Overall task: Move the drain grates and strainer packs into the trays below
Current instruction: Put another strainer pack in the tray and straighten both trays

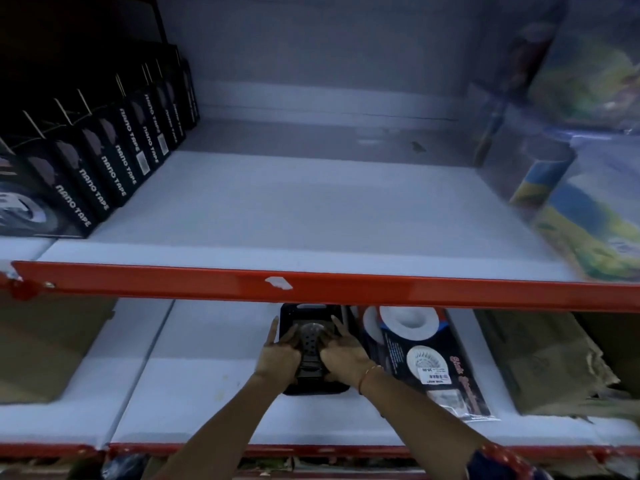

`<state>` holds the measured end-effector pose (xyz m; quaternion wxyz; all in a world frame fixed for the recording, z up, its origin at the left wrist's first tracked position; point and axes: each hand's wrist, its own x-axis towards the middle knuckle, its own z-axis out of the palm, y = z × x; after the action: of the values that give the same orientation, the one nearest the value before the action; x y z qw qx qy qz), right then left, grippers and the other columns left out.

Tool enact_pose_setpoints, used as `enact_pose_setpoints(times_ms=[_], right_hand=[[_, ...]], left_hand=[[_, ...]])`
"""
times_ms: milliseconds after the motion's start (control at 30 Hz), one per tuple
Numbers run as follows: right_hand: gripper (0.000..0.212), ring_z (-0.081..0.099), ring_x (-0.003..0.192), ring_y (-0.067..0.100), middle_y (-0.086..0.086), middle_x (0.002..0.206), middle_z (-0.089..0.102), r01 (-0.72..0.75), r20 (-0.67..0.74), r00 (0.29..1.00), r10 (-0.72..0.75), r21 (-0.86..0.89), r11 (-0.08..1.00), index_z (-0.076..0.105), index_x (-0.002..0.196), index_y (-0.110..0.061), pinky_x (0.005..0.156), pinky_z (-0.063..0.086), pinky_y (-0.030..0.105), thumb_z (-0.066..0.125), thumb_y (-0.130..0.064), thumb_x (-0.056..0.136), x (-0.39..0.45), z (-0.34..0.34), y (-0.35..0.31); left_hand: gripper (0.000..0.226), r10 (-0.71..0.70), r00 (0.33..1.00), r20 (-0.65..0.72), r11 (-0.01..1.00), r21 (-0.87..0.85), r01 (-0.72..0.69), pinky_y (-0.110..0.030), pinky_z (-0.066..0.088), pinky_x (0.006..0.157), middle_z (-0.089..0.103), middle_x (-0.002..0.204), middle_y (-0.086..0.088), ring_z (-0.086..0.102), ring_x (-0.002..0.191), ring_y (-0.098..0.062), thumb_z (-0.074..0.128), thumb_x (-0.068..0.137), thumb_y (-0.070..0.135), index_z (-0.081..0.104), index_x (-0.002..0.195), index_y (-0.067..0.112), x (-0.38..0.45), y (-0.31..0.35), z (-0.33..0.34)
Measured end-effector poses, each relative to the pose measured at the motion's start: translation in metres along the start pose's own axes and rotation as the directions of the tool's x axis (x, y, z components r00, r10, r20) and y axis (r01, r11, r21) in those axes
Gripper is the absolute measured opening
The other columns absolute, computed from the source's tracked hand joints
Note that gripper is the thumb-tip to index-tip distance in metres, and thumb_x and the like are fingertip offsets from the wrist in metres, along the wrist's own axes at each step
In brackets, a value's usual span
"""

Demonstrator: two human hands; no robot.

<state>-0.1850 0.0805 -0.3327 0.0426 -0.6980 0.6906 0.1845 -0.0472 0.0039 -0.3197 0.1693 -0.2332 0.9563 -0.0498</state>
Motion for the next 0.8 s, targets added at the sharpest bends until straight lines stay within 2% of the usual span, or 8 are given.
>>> enact_pose_setpoints(times_ms=[167, 300, 367, 467, 533, 600, 700, 800], right_hand=[[0.02, 0.063, 0.104, 0.029, 0.014, 0.094, 0.073, -0.016, 0.031, 0.999, 0.014, 0.067, 0.998, 0.069, 0.1, -0.001, 0.11, -0.022, 0.033, 0.06, -0.008, 0.084, -0.016, -0.015, -0.005], [0.02, 0.063, 0.105, 0.029, 0.016, 0.095, 0.073, -0.032, 0.018, 0.999, 0.03, 0.137, 0.99, 0.07, 0.1, -0.003, 0.115, -0.015, 0.027, 0.058, -0.011, 0.086, -0.026, -0.018, -0.007], [0.024, 0.054, 0.123, 0.028, 0.017, 0.108, 0.07, -0.042, 0.041, 0.999, 0.034, 0.204, 0.978, 0.069, 0.106, -0.004, 0.122, 0.007, 0.032, 0.058, -0.018, 0.089, -0.031, -0.025, -0.003], [0.034, 0.037, 0.138, 0.023, 0.004, 0.137, 0.057, -0.068, -0.073, 0.991, 0.112, 0.443, 0.894, 0.065, 0.12, -0.017, 0.108, 0.037, 0.037, 0.051, -0.033, 0.094, -0.051, -0.035, 0.016], [0.034, 0.055, 0.123, 0.02, 0.001, 0.133, 0.06, -0.091, -0.269, 0.918, 0.29, 0.57, 0.816, 0.064, 0.122, -0.018, 0.1, 0.045, 0.033, 0.049, -0.034, 0.095, -0.07, -0.039, 0.04], [0.027, 0.069, 0.094, 0.028, 0.013, 0.106, 0.073, -0.175, -0.327, 0.787, 0.523, 0.694, 0.698, 0.068, 0.11, -0.01, 0.081, 0.054, 0.035, 0.053, -0.027, 0.095, -0.092, -0.04, 0.07], [0.027, 0.068, 0.073, 0.036, 0.022, 0.087, 0.072, -0.383, -0.191, 0.616, 0.765, 0.776, 0.502, 0.067, 0.096, -0.002, 0.063, 0.052, 0.039, 0.055, -0.026, 0.093, -0.122, -0.027, 0.116], [0.024, 0.067, 0.079, 0.034, 0.019, 0.094, 0.073, -0.428, -0.042, 0.611, 0.791, 0.822, 0.375, 0.067, 0.097, -0.004, 0.062, 0.047, 0.033, 0.055, -0.025, 0.094, -0.146, -0.008, 0.137]], left_hand=[[0.034, -0.024, 1.0, -0.003, 0.997, -0.073, 0.024, -0.034, -0.045, 0.096, 0.069, 0.116, -0.007, 0.051, 0.126, -0.013, 0.047, 0.084, 0.011, 0.066, 0.112, 0.014, -0.006, 0.0, 0.013], [0.031, -0.009, 0.999, -0.034, 0.999, -0.047, 0.007, -0.033, -0.027, 0.109, 0.071, 0.111, -0.01, 0.06, 0.113, -0.024, 0.043, 0.091, 0.013, 0.063, 0.114, 0.01, -0.012, 0.004, -0.001], [0.032, -0.019, 1.0, -0.024, 0.995, -0.098, 0.017, -0.032, -0.021, 0.113, 0.071, 0.109, -0.009, 0.061, 0.109, -0.023, 0.042, 0.095, 0.027, 0.064, 0.112, 0.011, -0.013, 0.005, -0.008], [0.044, -0.059, 0.996, -0.072, 0.961, -0.274, 0.037, -0.03, 0.004, 0.123, 0.062, 0.129, -0.005, 0.05, 0.126, -0.019, 0.035, 0.098, 0.041, 0.061, 0.121, 0.015, -0.015, 0.007, -0.022], [0.043, -0.077, 0.98, -0.183, 0.916, -0.401, -0.003, -0.028, 0.015, 0.119, 0.045, 0.148, 0.001, 0.03, 0.142, -0.014, 0.033, 0.1, 0.039, 0.054, 0.132, 0.019, -0.016, 0.013, -0.04], [0.045, -0.111, 0.959, -0.259, 0.849, -0.527, -0.044, -0.027, 0.023, 0.116, 0.036, 0.153, 0.004, 0.025, 0.144, -0.012, 0.034, 0.1, 0.038, 0.046, 0.139, 0.019, -0.012, 0.025, -0.058], [0.047, -0.144, 0.943, -0.301, 0.73, -0.675, -0.104, -0.029, 0.036, 0.111, 0.041, 0.15, 0.002, 0.041, 0.136, -0.018, 0.039, 0.098, 0.039, 0.044, 0.141, 0.021, 0.002, 0.051, -0.076], [0.047, -0.19, 0.97, -0.153, 0.51, -0.859, -0.036, -0.025, 0.044, 0.098, 0.056, 0.138, -0.004, 0.056, 0.121, -0.023, 0.046, 0.096, 0.04, 0.048, 0.138, 0.02, 0.013, 0.082, -0.092]])
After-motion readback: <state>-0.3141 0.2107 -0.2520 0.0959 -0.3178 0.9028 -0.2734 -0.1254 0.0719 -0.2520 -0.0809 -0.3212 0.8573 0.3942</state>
